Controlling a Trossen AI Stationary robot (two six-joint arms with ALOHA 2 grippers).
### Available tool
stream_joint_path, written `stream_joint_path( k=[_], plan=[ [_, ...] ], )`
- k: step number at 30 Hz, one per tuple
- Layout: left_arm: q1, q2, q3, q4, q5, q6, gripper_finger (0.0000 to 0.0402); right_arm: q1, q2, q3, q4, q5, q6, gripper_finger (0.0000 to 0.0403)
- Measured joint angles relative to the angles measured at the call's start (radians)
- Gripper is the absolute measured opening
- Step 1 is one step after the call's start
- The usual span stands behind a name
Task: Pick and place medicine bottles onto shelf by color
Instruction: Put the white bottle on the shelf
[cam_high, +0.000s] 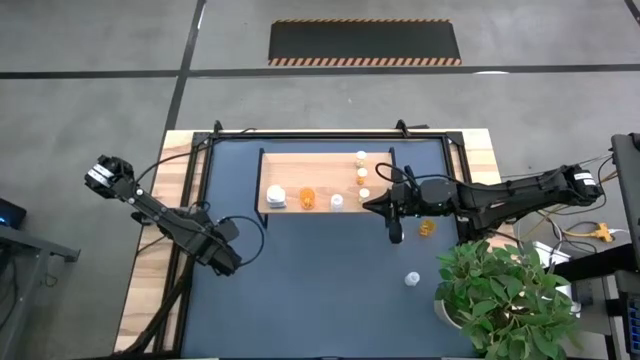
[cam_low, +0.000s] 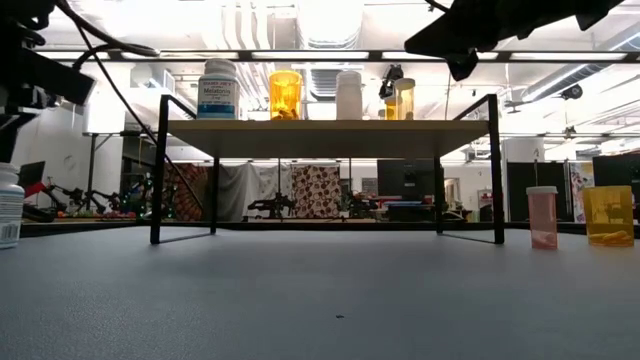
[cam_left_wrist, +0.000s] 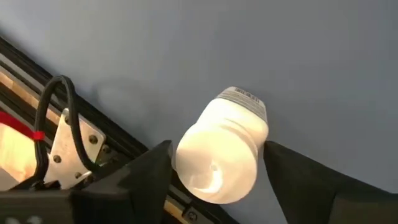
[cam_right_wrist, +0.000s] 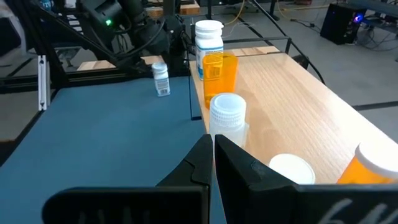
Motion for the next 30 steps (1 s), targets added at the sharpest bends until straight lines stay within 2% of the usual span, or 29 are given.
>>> stream_joint_path(
  k=[8,15,21,24,27,30],
  plan=[
    [0.000,-0.001,0.007,0.010,0.013,0.013,0.0169,0.000,0.000,0.000,-0.021,0.000,-0.001,0.0009],
    [0.000,0.000,0.071,0.055,0.028,0.005,0.0162,0.000,0.000,0.000,-0.036,0.000,-0.001,0.0009],
    [0.000,0.000,0.262,0.164,0.097,-0.050,0.0160,0.000,0.000,0.000,-0.057,0.000,-0.002,0.0009],
    [0.001,0.015,0.385,0.165,0.127,-0.089,0.0159,0.000,0.000,0.000,-0.069,0.000,-0.002,0.0009],
    [0.003,0.062,0.528,0.164,0.165,-0.074,0.0159,0.000,0.000,0.000,-0.073,0.000,-0.004,0.0009],
    [0.012,0.138,0.697,0.164,0.175,0.006,0.0159,0.000,0.000,0.000,-0.075,0.000,-0.008,0.0009]
  ],
)
